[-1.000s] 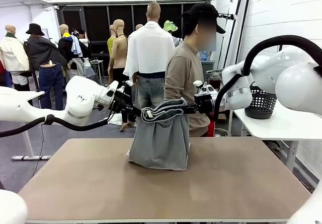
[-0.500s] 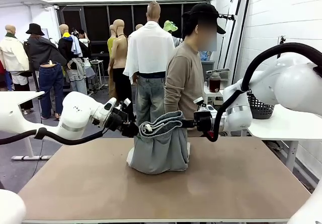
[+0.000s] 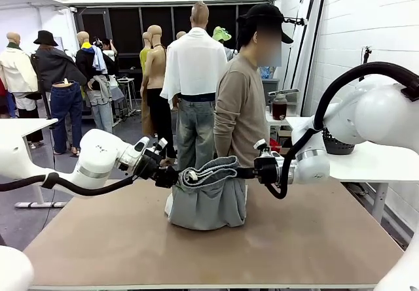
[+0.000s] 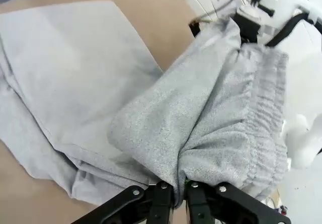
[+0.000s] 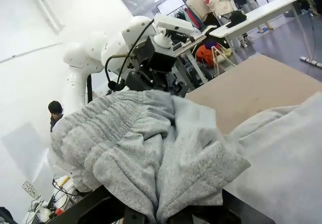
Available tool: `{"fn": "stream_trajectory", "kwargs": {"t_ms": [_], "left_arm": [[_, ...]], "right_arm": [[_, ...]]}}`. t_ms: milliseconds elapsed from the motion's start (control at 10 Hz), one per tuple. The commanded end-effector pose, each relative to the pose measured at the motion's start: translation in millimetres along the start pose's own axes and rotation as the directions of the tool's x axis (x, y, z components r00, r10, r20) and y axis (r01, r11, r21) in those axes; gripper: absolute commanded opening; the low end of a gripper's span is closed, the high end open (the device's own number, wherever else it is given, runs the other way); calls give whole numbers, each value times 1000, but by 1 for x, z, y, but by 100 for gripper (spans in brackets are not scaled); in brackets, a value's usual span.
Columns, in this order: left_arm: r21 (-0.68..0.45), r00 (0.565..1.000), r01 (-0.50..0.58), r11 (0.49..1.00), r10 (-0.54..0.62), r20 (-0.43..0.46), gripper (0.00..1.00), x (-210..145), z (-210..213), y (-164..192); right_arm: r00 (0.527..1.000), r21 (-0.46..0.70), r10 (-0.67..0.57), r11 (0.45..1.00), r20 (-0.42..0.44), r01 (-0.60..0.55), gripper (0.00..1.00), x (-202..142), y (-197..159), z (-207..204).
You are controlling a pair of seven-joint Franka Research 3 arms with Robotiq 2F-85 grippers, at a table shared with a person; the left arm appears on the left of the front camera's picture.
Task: Fold the training pants.
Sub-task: Fold the Training pants in half.
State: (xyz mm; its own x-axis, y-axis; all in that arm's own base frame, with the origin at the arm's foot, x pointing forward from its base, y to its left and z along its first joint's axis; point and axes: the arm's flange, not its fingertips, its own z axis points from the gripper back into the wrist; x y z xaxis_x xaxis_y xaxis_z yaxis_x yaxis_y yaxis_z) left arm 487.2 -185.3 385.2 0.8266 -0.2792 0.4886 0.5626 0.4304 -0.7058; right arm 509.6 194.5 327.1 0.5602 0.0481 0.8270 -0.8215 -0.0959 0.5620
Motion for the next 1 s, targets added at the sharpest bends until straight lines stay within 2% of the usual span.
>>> {"fn": "stream_trajectory", "kwargs": {"t_ms": [0,500,600,900], "left_arm": [[-24,999,-3,1000,2,-43,0,-5,-5,-2],[-18,999,0,1000,-1,-34,0,-5,-5,-3],[-5,994,-90,996,90,-61,0,11,-6,5],[-33,935,-319,947,309,-175,0,22,-7,23]], "right_arm": [[1000,5,12,1000,4,-12,0,4,2,-1],[1000,5,3,1000,-3,-3,0,0,1,-3],[994,-23,-51,998,101,54,0,4,-18,-2],[958,-25,-204,977,201,214,0,-8,-38,3]]}}
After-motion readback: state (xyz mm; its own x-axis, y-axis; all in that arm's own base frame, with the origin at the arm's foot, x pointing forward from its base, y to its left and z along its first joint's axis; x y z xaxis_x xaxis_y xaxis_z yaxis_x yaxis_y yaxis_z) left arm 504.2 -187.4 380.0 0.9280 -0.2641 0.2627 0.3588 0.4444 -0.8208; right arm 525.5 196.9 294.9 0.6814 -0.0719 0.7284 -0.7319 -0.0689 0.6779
